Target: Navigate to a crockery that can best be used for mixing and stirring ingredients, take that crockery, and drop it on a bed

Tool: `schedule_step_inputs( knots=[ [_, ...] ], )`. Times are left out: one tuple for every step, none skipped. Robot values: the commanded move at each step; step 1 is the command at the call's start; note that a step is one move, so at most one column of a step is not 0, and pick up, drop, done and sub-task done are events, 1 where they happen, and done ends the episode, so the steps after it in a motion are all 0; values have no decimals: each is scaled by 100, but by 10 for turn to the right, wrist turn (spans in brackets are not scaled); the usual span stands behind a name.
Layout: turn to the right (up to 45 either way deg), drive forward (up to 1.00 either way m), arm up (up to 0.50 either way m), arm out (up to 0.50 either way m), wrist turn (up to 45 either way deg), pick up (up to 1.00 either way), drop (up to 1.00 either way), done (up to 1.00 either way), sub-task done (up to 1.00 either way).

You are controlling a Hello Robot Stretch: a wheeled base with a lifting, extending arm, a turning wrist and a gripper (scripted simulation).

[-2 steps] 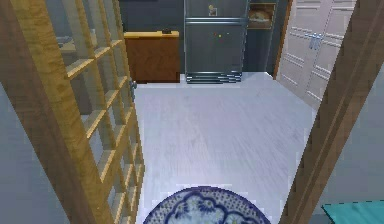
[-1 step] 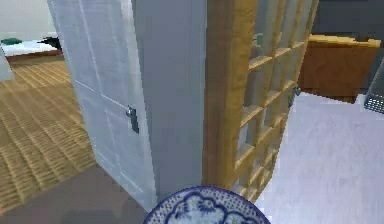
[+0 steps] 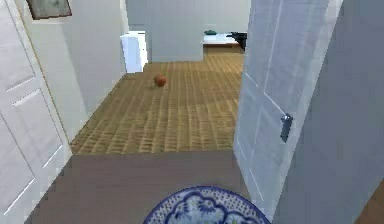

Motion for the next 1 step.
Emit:
schedule_step_inputs(
  knots=[
    [-240, 0, 0, 0, 0, 0, 0, 0, 0]
  ],
)
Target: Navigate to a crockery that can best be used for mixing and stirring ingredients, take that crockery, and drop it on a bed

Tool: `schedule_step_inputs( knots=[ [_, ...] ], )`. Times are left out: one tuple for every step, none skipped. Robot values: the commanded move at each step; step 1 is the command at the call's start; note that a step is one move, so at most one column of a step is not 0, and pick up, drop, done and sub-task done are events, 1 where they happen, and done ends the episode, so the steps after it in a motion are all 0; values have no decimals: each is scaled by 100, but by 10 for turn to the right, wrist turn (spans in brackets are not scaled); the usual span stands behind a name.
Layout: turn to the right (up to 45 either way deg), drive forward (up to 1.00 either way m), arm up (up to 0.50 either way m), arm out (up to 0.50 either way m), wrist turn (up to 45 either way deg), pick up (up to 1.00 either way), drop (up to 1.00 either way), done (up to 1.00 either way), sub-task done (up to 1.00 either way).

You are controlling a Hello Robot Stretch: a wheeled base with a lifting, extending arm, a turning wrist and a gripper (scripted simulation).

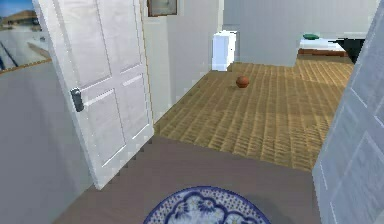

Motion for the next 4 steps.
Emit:
schedule_step_inputs(
  knots=[
    [0, 80, 0, 0, 0, 0, 0, 0, 0],
    [360, 0, 0, 0, 0, 0, 0, 0, 0],
    [0, 100, 0, 0, 0, 0, 0, 0, 0],
    [0, 30, 0, 0, 0, 0, 0, 0, 0]
  ],
)
